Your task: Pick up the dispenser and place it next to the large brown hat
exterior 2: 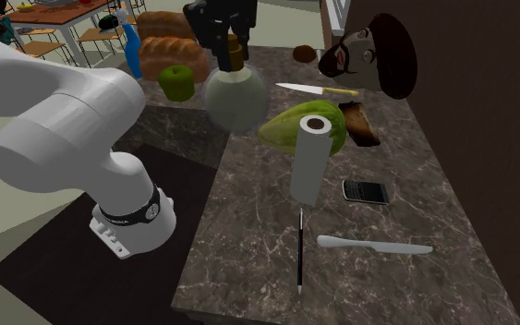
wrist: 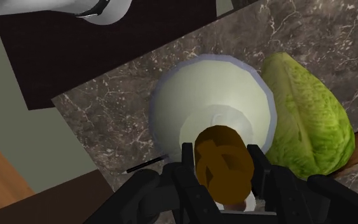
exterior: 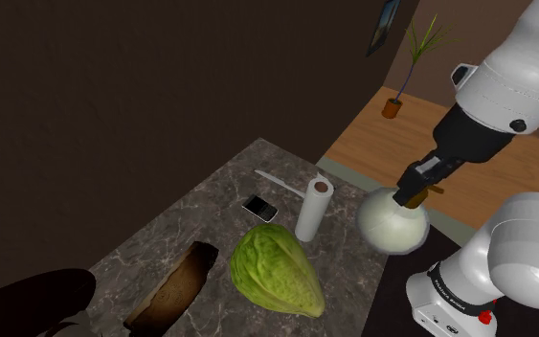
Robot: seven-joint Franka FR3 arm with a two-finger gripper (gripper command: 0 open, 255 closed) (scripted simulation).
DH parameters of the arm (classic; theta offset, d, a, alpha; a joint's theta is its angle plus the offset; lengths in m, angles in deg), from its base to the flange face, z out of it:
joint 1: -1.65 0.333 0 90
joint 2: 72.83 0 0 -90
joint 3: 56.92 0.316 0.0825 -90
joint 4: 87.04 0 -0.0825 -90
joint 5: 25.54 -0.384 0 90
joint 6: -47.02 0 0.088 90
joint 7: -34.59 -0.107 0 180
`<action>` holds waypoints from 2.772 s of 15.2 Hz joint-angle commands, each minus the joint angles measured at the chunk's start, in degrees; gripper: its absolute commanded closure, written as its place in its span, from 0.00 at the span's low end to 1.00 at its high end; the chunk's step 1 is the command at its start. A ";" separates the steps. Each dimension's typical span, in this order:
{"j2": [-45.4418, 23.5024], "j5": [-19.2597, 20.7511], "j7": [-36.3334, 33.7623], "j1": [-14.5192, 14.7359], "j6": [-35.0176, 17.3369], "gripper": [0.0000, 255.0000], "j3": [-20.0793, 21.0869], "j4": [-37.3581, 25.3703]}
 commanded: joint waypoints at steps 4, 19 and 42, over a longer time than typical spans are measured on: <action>-1.66 0.87 -0.23 -0.56 2.74 1.00 -0.80 -4.44; -7.84 3.16 -0.94 -2.03 11.30 1.00 -2.83 -19.15; -38.75 0.32 -26.74 -12.84 4.33 1.00 30.65 -49.81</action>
